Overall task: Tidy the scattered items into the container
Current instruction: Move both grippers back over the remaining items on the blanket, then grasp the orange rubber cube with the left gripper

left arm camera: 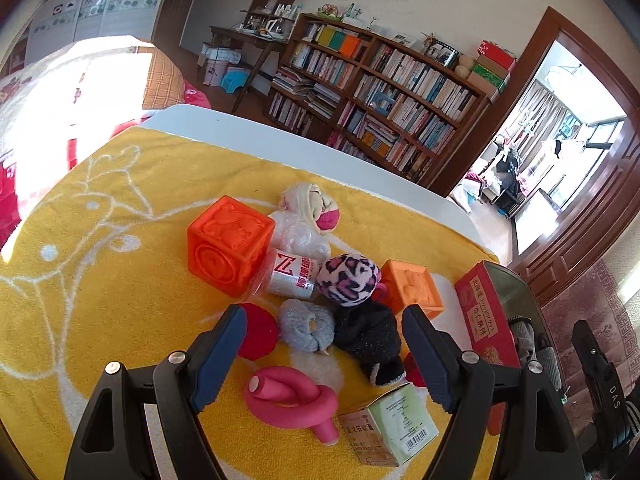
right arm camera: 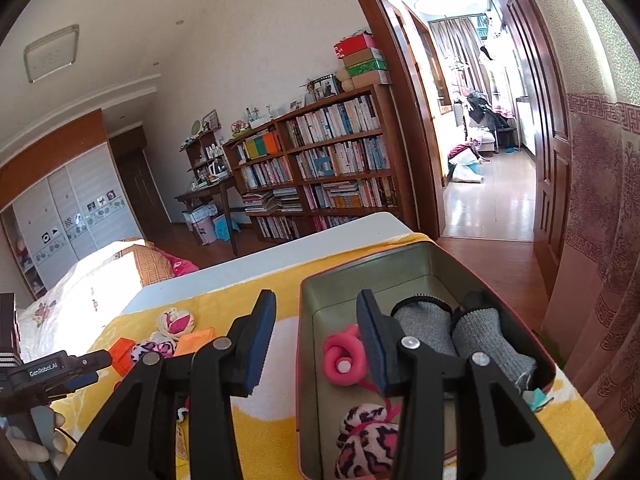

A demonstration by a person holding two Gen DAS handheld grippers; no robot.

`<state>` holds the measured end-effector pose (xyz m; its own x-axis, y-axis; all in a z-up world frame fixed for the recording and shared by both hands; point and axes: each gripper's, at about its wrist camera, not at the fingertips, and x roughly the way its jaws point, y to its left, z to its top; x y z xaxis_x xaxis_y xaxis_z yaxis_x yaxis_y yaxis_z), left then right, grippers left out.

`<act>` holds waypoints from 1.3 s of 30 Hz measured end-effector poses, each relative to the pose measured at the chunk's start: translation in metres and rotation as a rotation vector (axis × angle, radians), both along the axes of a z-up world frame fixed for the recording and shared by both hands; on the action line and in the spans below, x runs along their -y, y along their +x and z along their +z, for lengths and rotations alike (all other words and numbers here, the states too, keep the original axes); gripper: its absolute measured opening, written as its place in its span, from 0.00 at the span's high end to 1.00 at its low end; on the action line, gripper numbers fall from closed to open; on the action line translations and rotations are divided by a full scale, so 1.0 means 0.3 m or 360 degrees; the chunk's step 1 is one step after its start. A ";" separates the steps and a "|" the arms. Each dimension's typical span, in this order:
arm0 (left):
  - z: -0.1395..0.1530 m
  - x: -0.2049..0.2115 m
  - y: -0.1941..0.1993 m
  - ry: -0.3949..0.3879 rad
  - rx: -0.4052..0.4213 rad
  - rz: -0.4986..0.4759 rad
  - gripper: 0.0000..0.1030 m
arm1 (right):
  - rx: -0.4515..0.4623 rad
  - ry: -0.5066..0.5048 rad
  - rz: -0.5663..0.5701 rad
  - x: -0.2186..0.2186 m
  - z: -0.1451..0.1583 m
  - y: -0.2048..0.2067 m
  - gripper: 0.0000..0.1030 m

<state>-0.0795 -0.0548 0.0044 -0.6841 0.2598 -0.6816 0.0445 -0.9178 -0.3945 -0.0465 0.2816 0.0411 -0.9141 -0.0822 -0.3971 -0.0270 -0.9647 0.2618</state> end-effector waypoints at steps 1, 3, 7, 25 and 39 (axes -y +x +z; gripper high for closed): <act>-0.007 0.006 0.005 -0.0001 0.0008 0.0006 0.21 | 0.0001 0.0023 0.0063 0.030 -0.002 0.000 0.50; -0.015 0.009 0.005 -0.0007 0.0019 0.0017 0.21 | 0.0004 0.0085 0.0188 0.102 -0.010 0.009 0.49; -0.038 0.039 0.009 -0.0016 0.0040 0.0037 0.21 | 0.0068 0.0107 0.0477 0.227 -0.050 0.026 0.45; -0.082 0.158 -0.056 -0.0242 0.0048 0.0089 0.21 | 0.0354 0.0232 0.0907 0.460 -0.200 0.033 0.30; -0.140 0.155 -0.174 -0.0431 0.0111 -0.0057 0.21 | 0.0383 0.0219 0.0892 0.460 -0.207 0.028 0.30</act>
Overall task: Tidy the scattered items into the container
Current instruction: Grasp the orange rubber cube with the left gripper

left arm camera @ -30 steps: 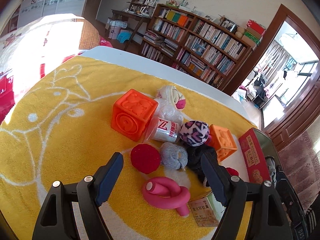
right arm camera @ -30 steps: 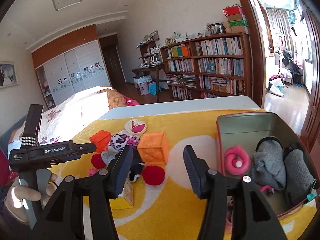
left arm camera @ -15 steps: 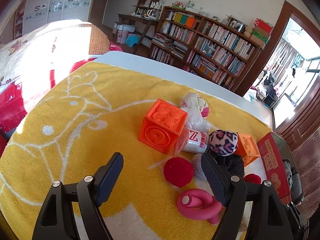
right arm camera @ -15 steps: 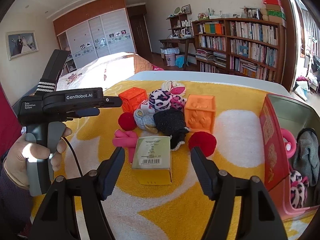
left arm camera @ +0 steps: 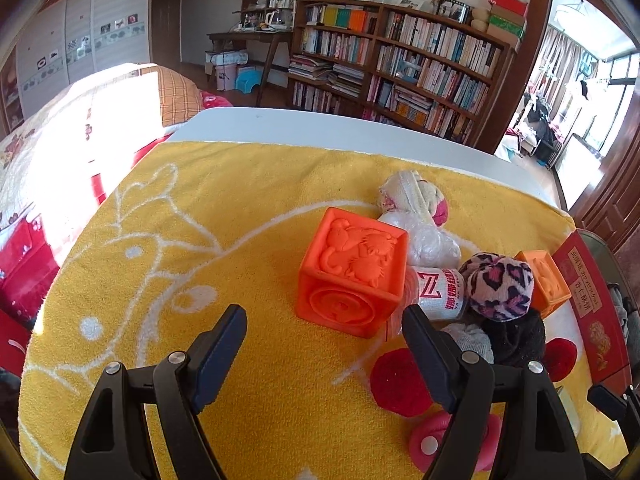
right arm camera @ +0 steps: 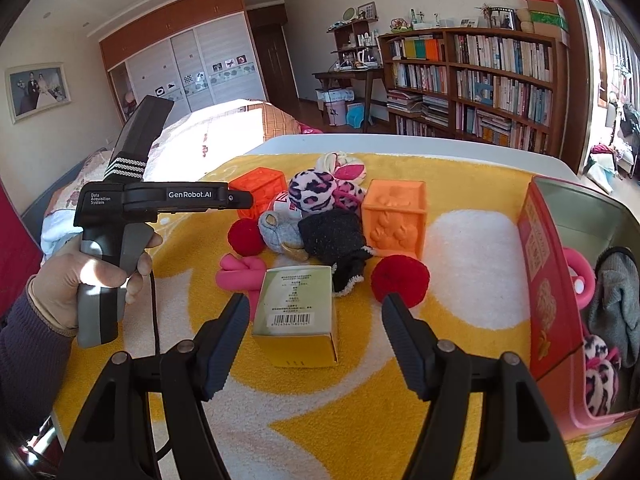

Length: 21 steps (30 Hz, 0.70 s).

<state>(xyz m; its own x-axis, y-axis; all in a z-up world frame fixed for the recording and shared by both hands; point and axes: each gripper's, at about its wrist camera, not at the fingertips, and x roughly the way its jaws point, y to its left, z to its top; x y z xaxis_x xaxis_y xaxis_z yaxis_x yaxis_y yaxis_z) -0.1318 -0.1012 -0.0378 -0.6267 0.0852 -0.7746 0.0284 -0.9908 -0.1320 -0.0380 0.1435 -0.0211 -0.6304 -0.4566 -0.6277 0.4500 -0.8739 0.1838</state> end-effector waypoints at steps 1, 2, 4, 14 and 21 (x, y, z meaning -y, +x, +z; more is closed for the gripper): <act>-0.007 -0.004 -0.012 -0.0014 0.0007 -0.0007 0.21 | 0.0001 -0.0001 0.0000 0.000 -0.001 -0.001 0.29; -0.016 -0.006 -0.024 -0.0023 0.0020 -0.0012 0.21 | 0.0003 -0.0002 0.0000 0.001 -0.001 -0.001 0.29; -0.034 -0.009 -0.048 -0.0029 0.0049 -0.0018 0.21 | 0.0005 -0.0003 0.0002 0.002 -0.002 -0.001 0.29; -0.070 -0.017 -0.142 0.0000 0.0076 -0.0033 0.21 | 0.0022 -0.0003 0.0016 0.009 -0.011 -0.006 0.29; -0.080 -0.007 -0.148 0.0080 0.0051 -0.0025 0.25 | 0.0064 -0.0020 0.0016 0.009 -0.023 -0.018 0.29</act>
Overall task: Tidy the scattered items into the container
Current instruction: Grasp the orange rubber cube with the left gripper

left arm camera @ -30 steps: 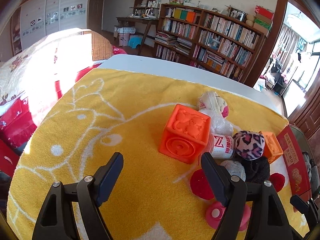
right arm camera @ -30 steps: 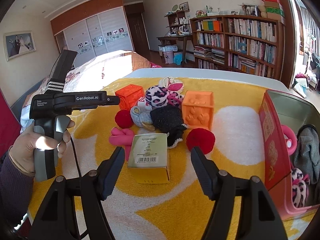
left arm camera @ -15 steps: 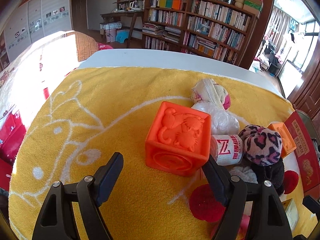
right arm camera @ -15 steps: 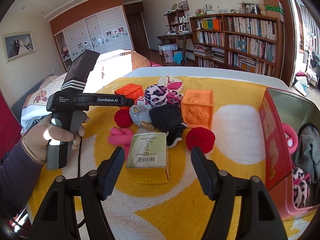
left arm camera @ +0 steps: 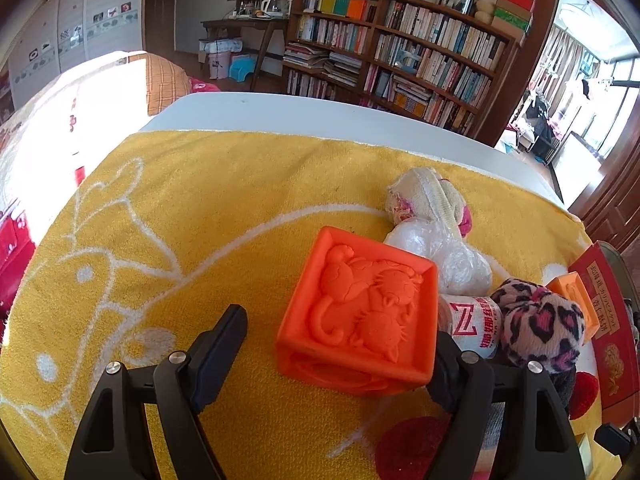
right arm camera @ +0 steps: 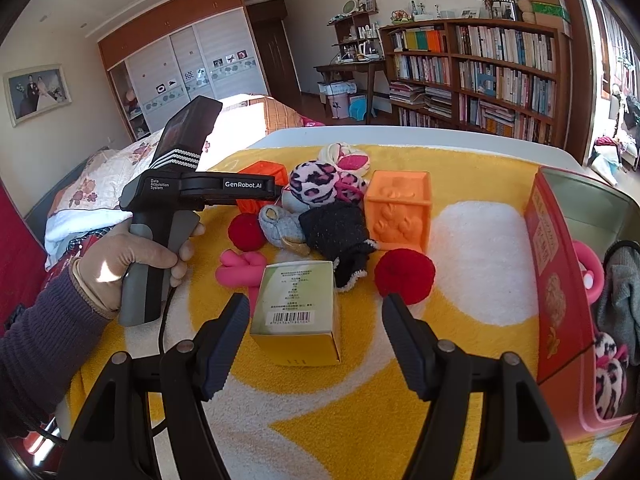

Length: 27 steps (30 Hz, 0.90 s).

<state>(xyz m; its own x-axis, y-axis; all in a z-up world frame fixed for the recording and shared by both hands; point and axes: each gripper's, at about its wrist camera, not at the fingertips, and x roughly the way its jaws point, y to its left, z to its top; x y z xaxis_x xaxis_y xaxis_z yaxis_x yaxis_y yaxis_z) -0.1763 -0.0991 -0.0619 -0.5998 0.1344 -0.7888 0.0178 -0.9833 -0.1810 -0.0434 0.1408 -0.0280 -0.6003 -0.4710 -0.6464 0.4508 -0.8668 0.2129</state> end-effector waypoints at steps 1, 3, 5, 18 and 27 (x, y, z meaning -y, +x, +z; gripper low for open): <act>0.003 -0.003 0.003 0.0021 -0.0010 -0.0019 0.36 | 0.0008 -0.0004 -0.0001 0.000 -0.002 -0.003 0.29; 0.009 -0.015 0.009 0.0021 -0.0020 -0.0038 0.44 | 0.0020 -0.0009 -0.0001 0.000 -0.007 -0.007 0.29; 0.012 -0.031 0.019 -0.0024 -0.0036 -0.0041 0.44 | 0.0026 -0.0009 0.0002 0.002 -0.010 -0.010 0.29; 0.061 0.008 0.102 0.0021 -0.0086 0.0073 0.46 | 0.0117 0.0054 0.0028 0.034 -0.050 -0.046 0.29; 0.087 0.015 0.139 0.0024 -0.0130 0.0069 0.46 | 0.0201 0.0033 -0.0046 0.007 -0.080 -0.078 0.29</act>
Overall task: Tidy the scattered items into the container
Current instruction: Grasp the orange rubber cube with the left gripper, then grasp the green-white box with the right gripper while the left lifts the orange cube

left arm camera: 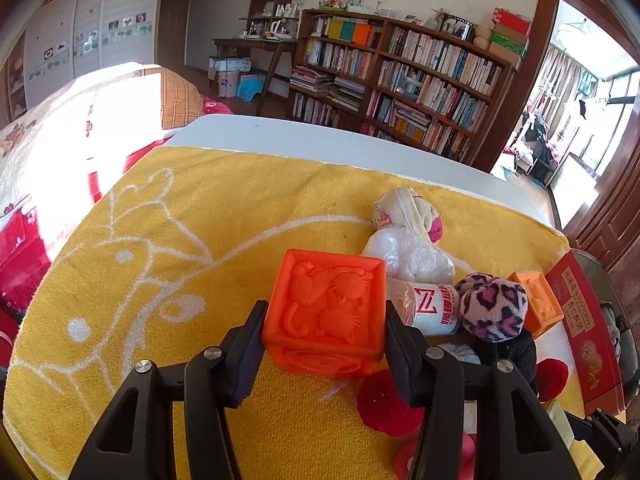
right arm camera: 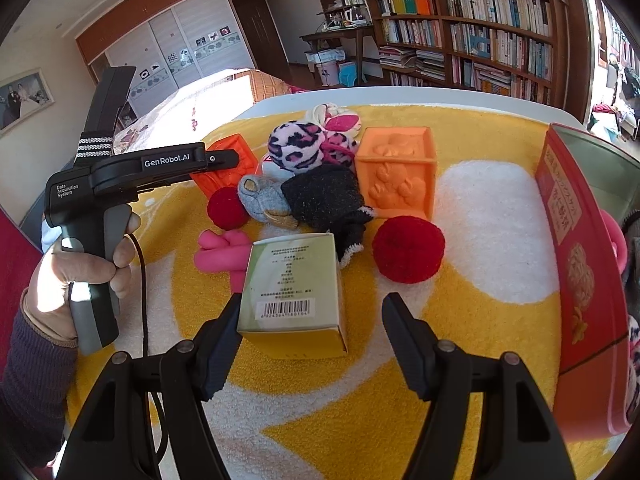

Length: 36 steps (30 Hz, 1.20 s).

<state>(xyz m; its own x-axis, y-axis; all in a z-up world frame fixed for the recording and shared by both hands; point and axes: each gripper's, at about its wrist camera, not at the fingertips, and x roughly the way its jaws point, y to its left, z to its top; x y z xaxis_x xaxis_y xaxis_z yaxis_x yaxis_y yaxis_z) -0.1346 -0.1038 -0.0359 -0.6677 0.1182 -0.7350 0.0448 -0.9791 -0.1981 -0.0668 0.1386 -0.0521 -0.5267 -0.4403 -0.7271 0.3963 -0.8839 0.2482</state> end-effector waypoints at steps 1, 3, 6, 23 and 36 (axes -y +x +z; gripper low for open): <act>-0.002 0.000 -0.005 0.0005 0.0001 -0.0009 0.45 | -0.0005 0.0002 -0.0010 -0.001 0.001 0.000 0.29; -0.013 -0.009 -0.021 0.0020 0.0011 -0.0030 0.45 | -0.0017 0.0015 -0.0016 0.000 0.003 0.001 0.29; -0.032 -0.022 -0.047 -0.0003 0.0058 -0.0062 0.44 | -0.0033 0.0046 -0.0005 0.012 0.006 0.004 0.29; -0.043 0.007 -0.053 0.0039 0.0050 0.0010 0.48 | -0.0073 0.0018 -0.0055 0.019 0.021 0.013 0.53; 0.104 -0.059 0.032 0.0006 -0.0144 -0.0036 0.48 | -0.0233 -0.0068 -0.0169 -0.070 0.106 0.026 0.53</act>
